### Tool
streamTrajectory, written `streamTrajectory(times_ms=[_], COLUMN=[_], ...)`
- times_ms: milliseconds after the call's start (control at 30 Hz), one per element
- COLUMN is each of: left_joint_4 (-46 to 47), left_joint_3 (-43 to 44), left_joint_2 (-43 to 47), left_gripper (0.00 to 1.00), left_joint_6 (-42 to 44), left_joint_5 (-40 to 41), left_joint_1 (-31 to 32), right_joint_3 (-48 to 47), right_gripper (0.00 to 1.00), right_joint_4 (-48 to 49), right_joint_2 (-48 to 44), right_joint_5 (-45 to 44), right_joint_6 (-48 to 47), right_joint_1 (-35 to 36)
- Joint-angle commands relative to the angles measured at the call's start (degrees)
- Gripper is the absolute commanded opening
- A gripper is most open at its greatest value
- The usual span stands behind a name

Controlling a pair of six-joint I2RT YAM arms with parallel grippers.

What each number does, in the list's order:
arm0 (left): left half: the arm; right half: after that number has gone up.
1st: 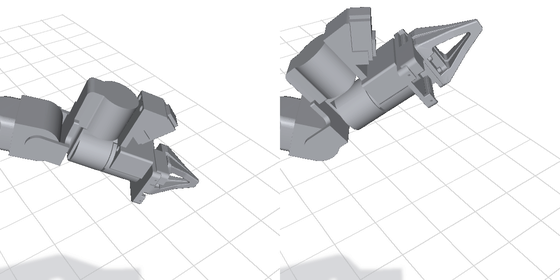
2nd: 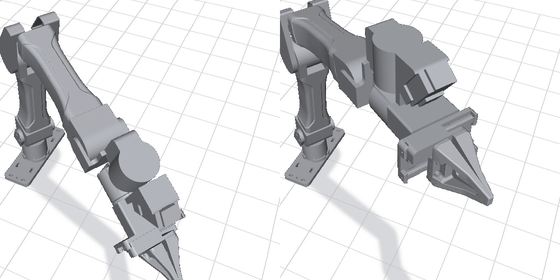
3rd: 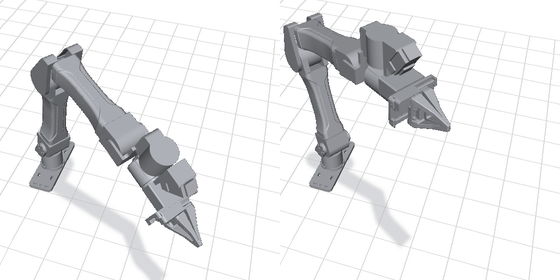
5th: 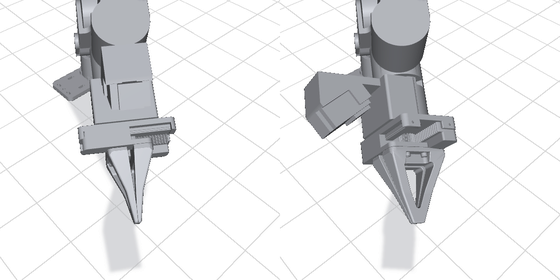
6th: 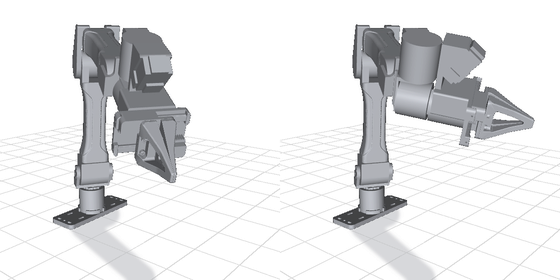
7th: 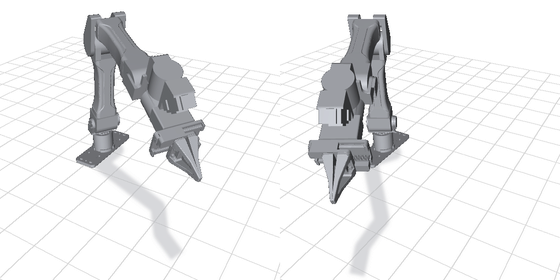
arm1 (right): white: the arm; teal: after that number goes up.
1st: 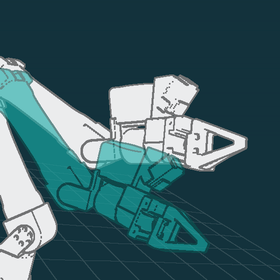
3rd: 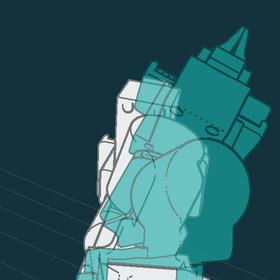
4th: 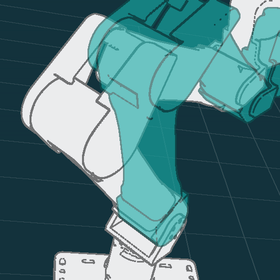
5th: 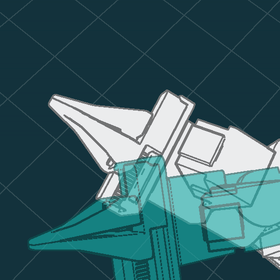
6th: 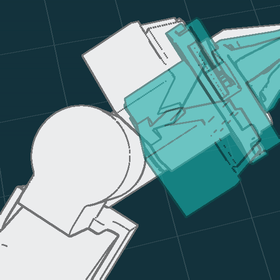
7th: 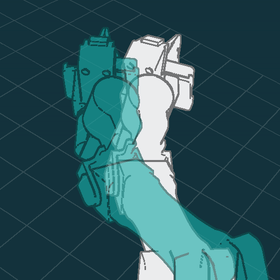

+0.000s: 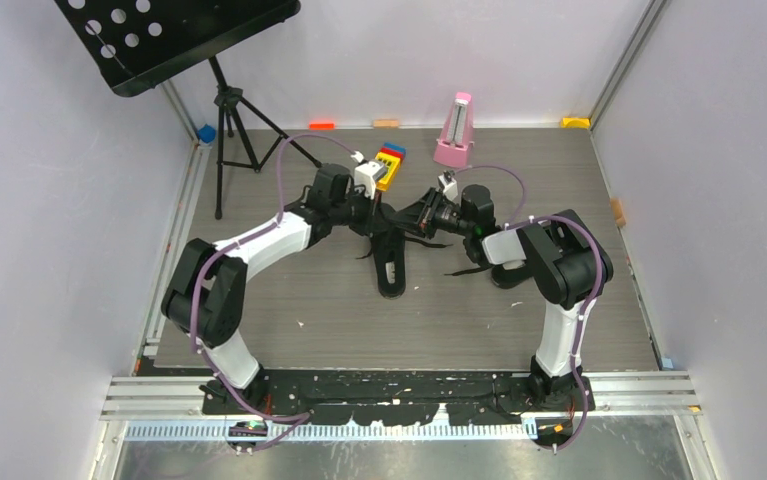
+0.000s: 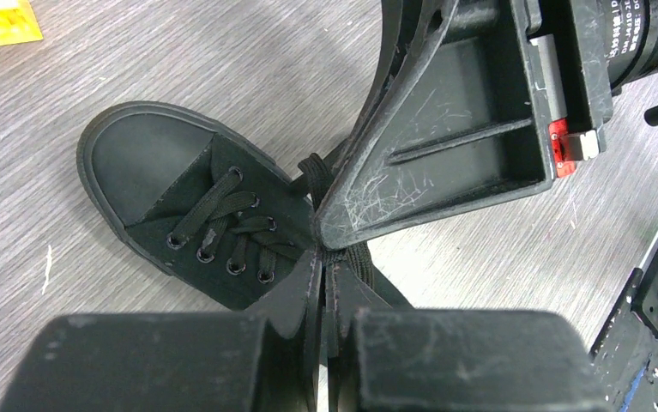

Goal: Tie the shoes
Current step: Cross the shoelace with the shoelace.

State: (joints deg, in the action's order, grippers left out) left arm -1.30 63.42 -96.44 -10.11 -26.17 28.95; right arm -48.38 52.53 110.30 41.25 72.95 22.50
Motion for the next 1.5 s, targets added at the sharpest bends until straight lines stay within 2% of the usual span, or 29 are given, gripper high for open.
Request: streamTrajectory(times_ms=[0,133,200,300,400,500,600,633,667,733,933,1100,1300,1367,1467], left_joint_4=[-1.9,-3.7,-5.2,-7.7,-5.4,-2.0,0.9,0.9,1.0,0.9,0.1,-1.2,-6.0,-6.8,-8.1], left_joint_3=[3.4,3.8,3.9,3.3,-0.1,-3.5,-5.5,-5.6,-5.5,-3.8,-0.5,1.8,4.8,4.6,4.2], left_joint_2=[-0.8,-0.3,0.3,2.0,4.6,7.0,8.2,8.2,7.9,6.5,3.2,0.0,-2.6,-2.0,-1.3], left_gripper=[0.02,0.03,0.09,0.28,0.49,0.66,0.74,0.85,0.92,0.99,1.00,0.91,0.66,0.59,0.43], left_joint_6=[1.4,1.9,1.9,1.4,1.0,0.7,1.2,1.5,1.7,2.2,2.3,2.6,4.0,4.7,5.8], left_joint_5=[-0.4,1.0,2.3,4.0,4.8,5.1,5.6,5.9,6.1,5.3,3.1,0.8,-2.4,-2.2,-0.7], left_joint_1=[-0.3,-0.3,-0.3,-0.3,-0.3,-0.1,0.2,0.4,0.5,0.6,0.6,0.7,0.8,0.8,1.1], right_joint_3=[-0.5,-0.6,-0.6,-0.9,-1.1,-1.3,-1.4,-1.5,-1.6,-1.7,-2.1,-2.3,-2.5,-2.5,-2.5], right_gripper=[0.19,0.05,0.00,0.00,0.00,0.00,0.00,0.00,0.00,0.00,0.00,0.00,0.00,0.00,0.00], right_joint_4=[-0.1,-1.3,-2.1,-3.9,-5.2,-5.5,-5.5,-5.5,-5.5,-5.4,-5.4,-5.1,-5.3,-5.6,-5.6], right_joint_2=[-1.3,-2.0,-2.5,-3.4,-4.0,-4.0,-4.0,-4.0,-4.0,-4.0,-4.1,-4.1,-4.1,-4.0,-3.9], right_joint_5=[1.1,0.6,0.2,-0.2,-0.4,-0.4,-0.2,-0.1,-0.1,0.0,0.3,0.3,0.2,0.0,-0.1], right_joint_6=[-1.8,-2.6,-3.1,-4.2,-4.9,-4.9,-4.7,-4.6,-4.5,-4.3,-3.8,-3.3,-3.2,-3.2,-3.2], right_joint_1=[0.1,0.1,0.1,0.1,0.1,0.1,0.1,0.0,0.1,0.1,0.1,0.1,0.1,0.1,0.0])
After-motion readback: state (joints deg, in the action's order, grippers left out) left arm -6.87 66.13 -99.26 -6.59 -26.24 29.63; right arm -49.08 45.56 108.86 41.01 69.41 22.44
